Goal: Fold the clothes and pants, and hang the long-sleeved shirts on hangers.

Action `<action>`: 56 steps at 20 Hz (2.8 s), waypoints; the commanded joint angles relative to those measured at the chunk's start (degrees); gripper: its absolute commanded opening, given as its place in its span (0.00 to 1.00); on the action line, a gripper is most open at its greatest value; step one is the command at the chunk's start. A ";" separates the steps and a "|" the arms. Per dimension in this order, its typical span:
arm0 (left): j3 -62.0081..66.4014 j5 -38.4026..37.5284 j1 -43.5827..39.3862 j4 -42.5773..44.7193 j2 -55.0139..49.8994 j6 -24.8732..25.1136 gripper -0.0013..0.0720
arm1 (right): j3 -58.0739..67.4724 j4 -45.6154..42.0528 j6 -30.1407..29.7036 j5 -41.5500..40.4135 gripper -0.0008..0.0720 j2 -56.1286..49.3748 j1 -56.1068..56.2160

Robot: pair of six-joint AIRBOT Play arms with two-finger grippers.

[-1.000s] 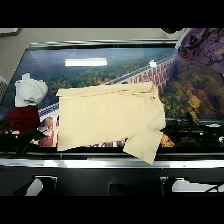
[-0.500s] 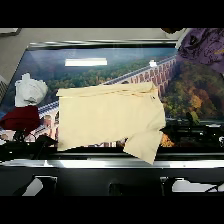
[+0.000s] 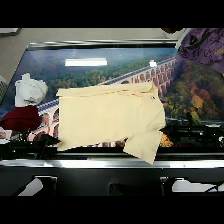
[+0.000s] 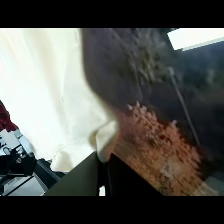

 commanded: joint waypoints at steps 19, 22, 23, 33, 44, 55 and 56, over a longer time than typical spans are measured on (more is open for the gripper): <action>3.15 4.52 -6.29 -4.44 -2.99 3.39 0.03 | 0.52 5.60 -4.74 2.67 0.05 2.56 1.97; 10.01 5.70 -10.23 -4.85 -2.99 3.17 0.03 | 7.19 6.40 -3.02 -2.19 0.05 5.95 11.26; 13.44 6.71 -11.72 -5.64 -2.99 3.13 0.03 | 11.61 6.16 -1.81 -4.04 0.05 6.69 14.69; 66.49 10.54 -18.80 -1.25 -1.33 -4.79 0.03 | 76.39 -12.33 16.00 -9.62 0.05 9.53 26.14; 80.08 6.45 -18.78 29.66 23.28 -21.62 0.03 | 79.36 -31.54 21.77 -9.73 0.05 41.42 26.14; 65.88 4.04 -19.78 19.54 7.28 -14.56 0.03 | 62.29 -25.40 26.16 -1.42 0.05 22.84 26.16; 63.41 5.14 -20.59 19.89 4.13 -13.44 0.03 | 60.11 -25.27 26.16 -2.54 0.05 19.19 26.21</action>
